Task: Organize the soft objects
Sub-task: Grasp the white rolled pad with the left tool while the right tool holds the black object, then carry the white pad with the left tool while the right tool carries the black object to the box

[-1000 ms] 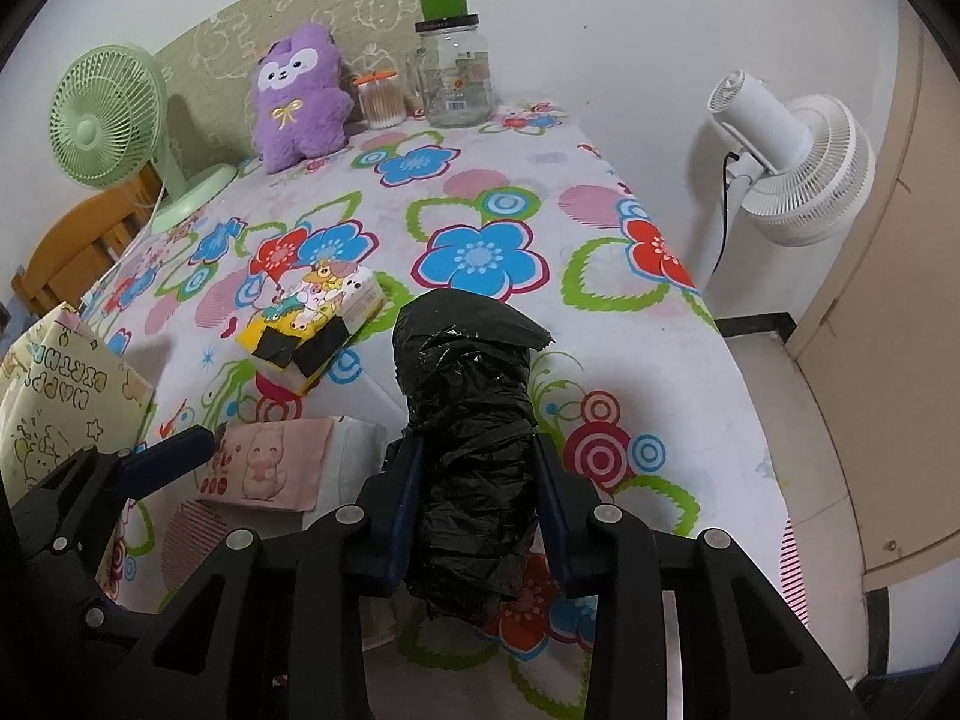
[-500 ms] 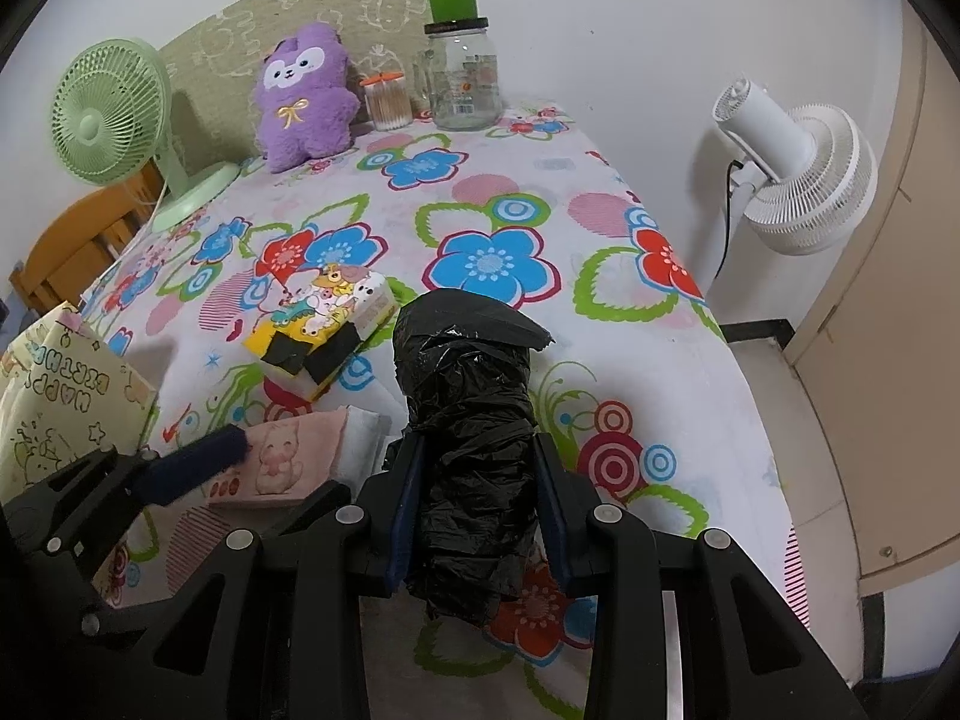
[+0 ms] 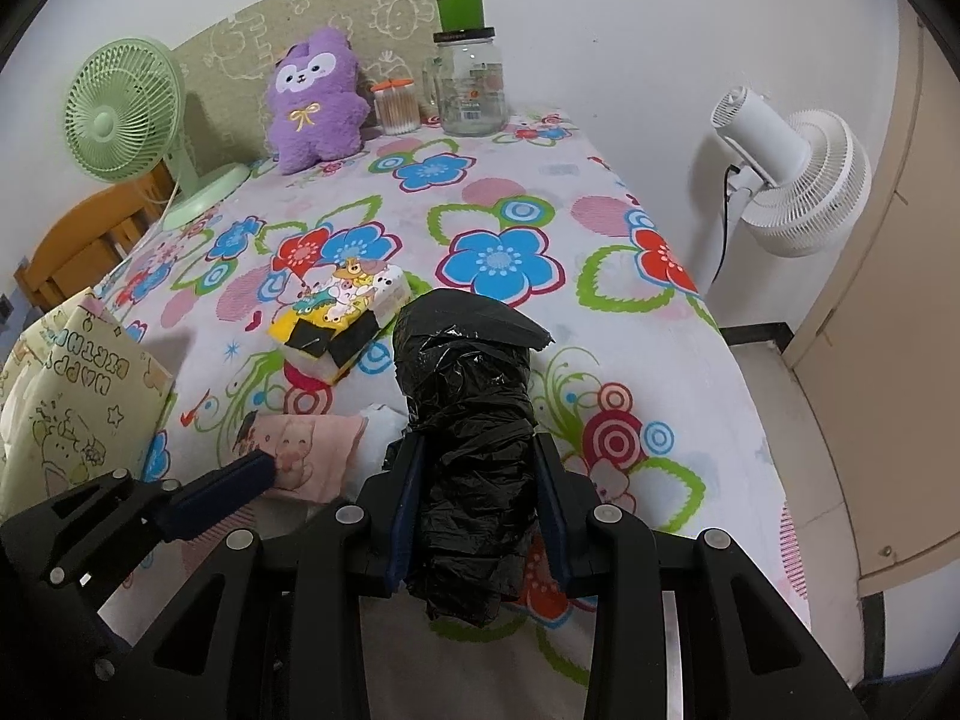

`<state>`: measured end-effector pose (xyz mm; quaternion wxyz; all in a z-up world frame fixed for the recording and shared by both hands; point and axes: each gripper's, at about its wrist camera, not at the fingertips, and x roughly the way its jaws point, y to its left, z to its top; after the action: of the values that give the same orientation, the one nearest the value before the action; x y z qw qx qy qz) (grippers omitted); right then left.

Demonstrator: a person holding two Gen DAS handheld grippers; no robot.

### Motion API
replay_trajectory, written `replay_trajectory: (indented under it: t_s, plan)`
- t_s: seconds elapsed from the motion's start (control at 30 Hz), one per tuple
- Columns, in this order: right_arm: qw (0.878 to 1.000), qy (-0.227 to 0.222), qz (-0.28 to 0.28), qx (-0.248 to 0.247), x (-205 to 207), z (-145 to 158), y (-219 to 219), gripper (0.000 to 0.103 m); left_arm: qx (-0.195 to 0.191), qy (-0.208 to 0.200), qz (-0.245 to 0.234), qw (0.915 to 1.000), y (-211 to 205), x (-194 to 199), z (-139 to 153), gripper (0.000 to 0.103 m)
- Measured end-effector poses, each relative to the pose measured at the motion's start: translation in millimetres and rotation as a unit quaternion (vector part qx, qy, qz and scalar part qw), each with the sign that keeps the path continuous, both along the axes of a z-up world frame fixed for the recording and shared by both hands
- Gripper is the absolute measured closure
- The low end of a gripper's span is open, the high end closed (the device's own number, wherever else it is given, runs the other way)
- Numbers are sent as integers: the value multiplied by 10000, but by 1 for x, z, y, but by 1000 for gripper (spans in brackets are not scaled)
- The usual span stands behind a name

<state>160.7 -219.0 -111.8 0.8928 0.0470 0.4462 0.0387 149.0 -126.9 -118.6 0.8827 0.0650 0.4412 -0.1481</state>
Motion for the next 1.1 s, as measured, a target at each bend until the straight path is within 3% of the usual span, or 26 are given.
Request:
replay_trajectory:
  t_s: [0.23,0.37,0.63,1.1]
  plan:
    - [10000,9,-42,13,-8,-2,-6,65,52,8,48,10000,-8,-10,-3,49]
    - [10000,20,-50,-9,-13,-4,-8,65,-56,208,17,9998,-12,-15,-8,47]
    - [10000,38,-86,6,-23,-7,-13,65,16,275,42,9996,-17,-21,-14,85]
    - [9999,-96,-131,3,-47,5,-9,65,-11,-45,17,10000,-17,-41,4,90]
